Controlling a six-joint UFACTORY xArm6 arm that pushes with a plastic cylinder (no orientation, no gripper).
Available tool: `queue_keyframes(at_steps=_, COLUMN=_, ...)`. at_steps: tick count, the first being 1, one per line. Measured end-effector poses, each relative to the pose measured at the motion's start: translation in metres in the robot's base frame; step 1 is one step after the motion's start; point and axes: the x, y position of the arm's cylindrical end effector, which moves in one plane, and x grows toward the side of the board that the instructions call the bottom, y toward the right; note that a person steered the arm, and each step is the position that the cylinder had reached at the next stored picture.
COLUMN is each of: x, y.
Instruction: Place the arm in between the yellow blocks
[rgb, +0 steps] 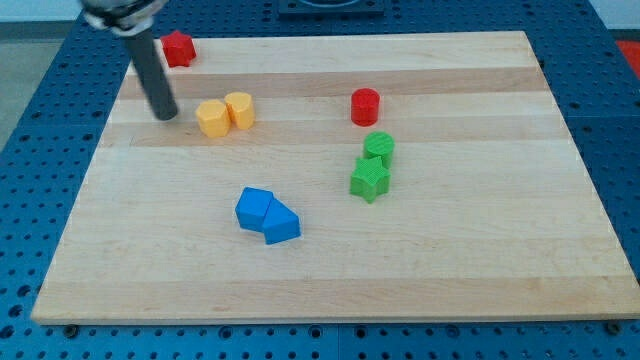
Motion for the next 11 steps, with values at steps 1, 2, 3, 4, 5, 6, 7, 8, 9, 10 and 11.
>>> queue_keyframes(at_steps=1, x=0.023, y=-0.018)
queue_keyframes(at_steps=2, x=0.059, y=0.003)
queue_keyframes(at_steps=3, x=0.067, y=0.047)
queue_keyframes(at_steps=4, x=0.057, y=0.089)
queue_keyframes(at_steps=5, x=0.026, y=0.072)
queue_keyframes(at_steps=6, x=-0.001, y=0.034)
queue_keyframes(at_steps=7, x=-0.006, y=0.024)
queue_keyframes(at_steps=8, x=0.008, y=0.011)
queue_keyframes(at_steps=9, x=0.004, y=0.061)
queue_keyframes(at_steps=10, x=-0.029, y=0.1)
queue_keyframes(at_steps=11, x=-0.051, y=0.13)
